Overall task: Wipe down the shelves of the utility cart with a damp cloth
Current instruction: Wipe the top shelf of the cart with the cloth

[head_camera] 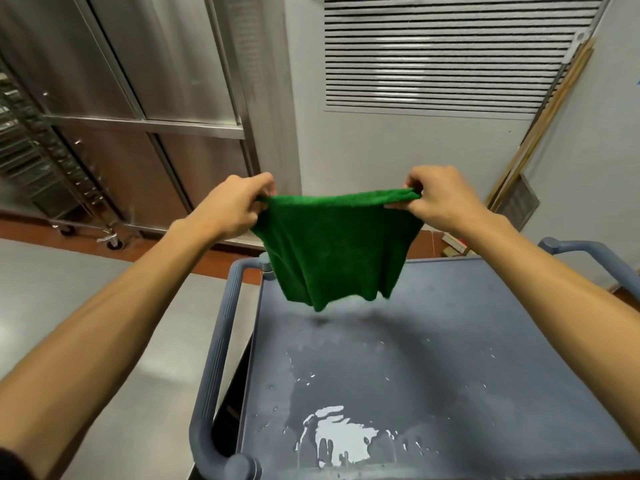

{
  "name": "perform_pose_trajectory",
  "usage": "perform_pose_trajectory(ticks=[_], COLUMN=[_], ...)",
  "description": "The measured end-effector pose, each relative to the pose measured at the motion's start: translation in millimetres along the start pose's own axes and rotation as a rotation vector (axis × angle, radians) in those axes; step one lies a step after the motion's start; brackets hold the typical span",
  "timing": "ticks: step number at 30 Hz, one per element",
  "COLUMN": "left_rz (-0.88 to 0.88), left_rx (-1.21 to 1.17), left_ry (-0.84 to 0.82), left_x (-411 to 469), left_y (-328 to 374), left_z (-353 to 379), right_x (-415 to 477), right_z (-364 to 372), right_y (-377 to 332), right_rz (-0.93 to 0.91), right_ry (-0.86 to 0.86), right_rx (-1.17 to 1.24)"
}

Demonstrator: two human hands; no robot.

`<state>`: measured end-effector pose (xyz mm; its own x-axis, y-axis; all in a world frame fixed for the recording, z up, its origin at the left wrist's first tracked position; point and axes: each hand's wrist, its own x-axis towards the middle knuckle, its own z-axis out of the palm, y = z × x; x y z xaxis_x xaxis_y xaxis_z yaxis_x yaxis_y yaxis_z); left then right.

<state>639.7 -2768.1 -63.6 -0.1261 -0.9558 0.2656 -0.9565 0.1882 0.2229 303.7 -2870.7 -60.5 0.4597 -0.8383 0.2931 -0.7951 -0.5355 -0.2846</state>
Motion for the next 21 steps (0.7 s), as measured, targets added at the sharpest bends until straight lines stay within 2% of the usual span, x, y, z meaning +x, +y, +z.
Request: perform_pose_trajectory(ticks=[3, 6, 10, 15, 17, 21], left_rz=[-0.021, -0.033, -0.137, -0.307, -0.359, -0.419], left_rx=[0.019, 0.017, -0.021, -0.16, -0.191, -0.17], left_ry=[0.054, 0.015, -0.116, -0.355, -0.387, -0.421], left_x=[8, 1, -28, -79, -100, -137], left_y=[-15, -27, -40, -42, -41, -39], left_z=[2, 28, 102, 204, 233, 266], right_x=[9, 1, -40, -112, -136, -164], right_z=[18, 57, 136, 238, 255, 265], right_y=[4, 16, 23, 29, 26, 25], right_rz=[-0.007, 0.009, 0.107, 0.3, 0.335, 0.338], right_ry=[0.064, 0.049, -0.123, -0.437, -0.518, -0.571], right_rx=[0.065, 0.116, 0.18, 0.198, 0.198, 0.205])
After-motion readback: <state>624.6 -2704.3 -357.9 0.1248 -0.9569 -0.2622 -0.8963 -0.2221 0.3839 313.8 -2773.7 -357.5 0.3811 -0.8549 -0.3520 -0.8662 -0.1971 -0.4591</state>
